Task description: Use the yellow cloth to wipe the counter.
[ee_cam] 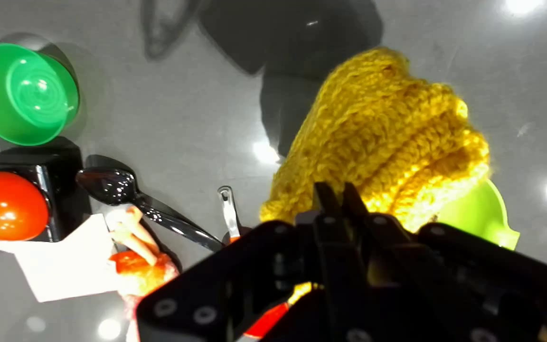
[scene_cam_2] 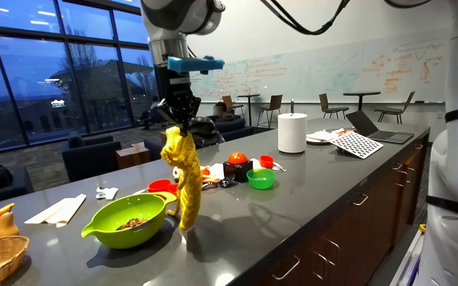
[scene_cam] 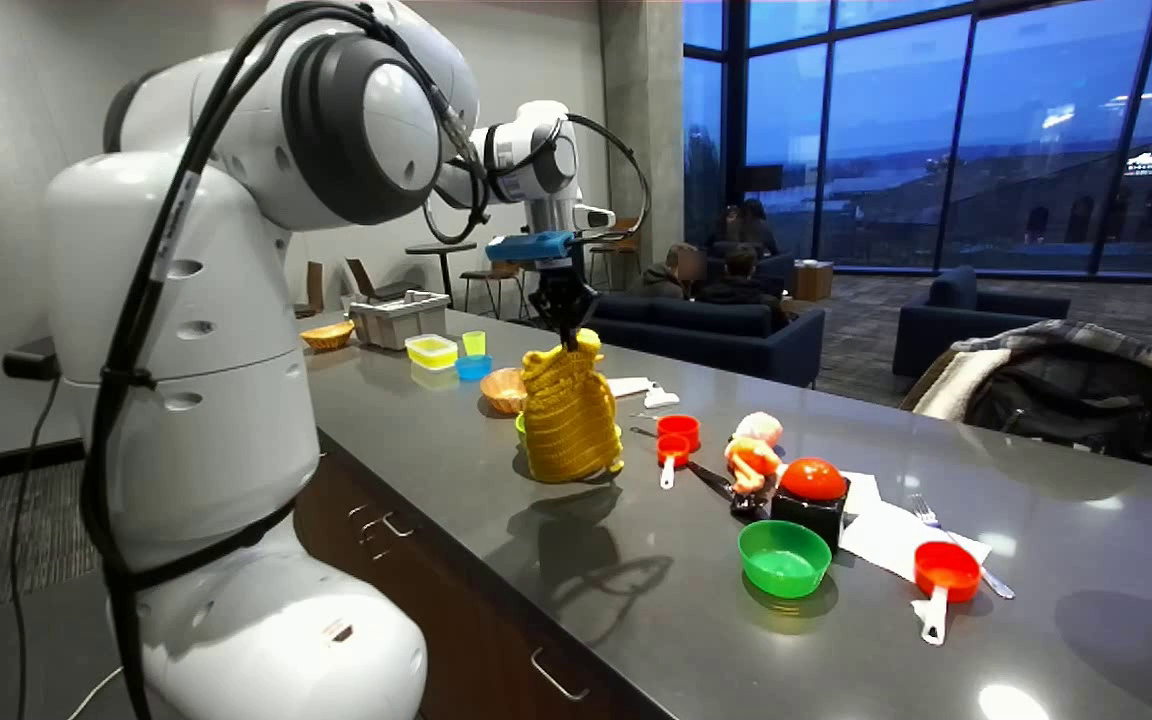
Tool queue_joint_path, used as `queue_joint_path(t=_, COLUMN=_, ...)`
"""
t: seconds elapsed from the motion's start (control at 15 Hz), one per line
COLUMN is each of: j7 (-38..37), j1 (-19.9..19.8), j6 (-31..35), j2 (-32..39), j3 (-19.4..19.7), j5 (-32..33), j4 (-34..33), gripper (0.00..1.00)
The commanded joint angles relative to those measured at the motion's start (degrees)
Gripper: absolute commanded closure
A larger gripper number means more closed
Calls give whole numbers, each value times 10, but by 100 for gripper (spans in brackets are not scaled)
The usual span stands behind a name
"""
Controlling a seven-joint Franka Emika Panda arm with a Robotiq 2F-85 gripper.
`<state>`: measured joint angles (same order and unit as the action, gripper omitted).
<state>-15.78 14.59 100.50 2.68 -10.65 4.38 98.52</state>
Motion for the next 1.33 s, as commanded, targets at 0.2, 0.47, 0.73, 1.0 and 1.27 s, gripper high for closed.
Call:
queue_joint_path(t=0.2, j7=-26, j1=-40, j6=-14, j2=-47, j3=15, j5=-17, j4=78, gripper=99)
queue_joint_path(t=0.47, j7=-17, j1=-61, j6=10, j2=-35, j3=27, j5=-37, j4=130, gripper=99)
queue_joint_path(t=0.73, j7=-34, j1=-75, j6=24, j2=-20, j3=40, j5=-32, j4=180, gripper=99)
queue_joint_path(t=1.0, j7=-38, j1=-83, j6=27, j2=-3, j3=51, j5=-34, j4=218, gripper=99)
queue_joint_path(t=1.27, j7=-28, j1=-88, j6=56, j2=18, j3=58, j5=-50, j4=248, gripper=99)
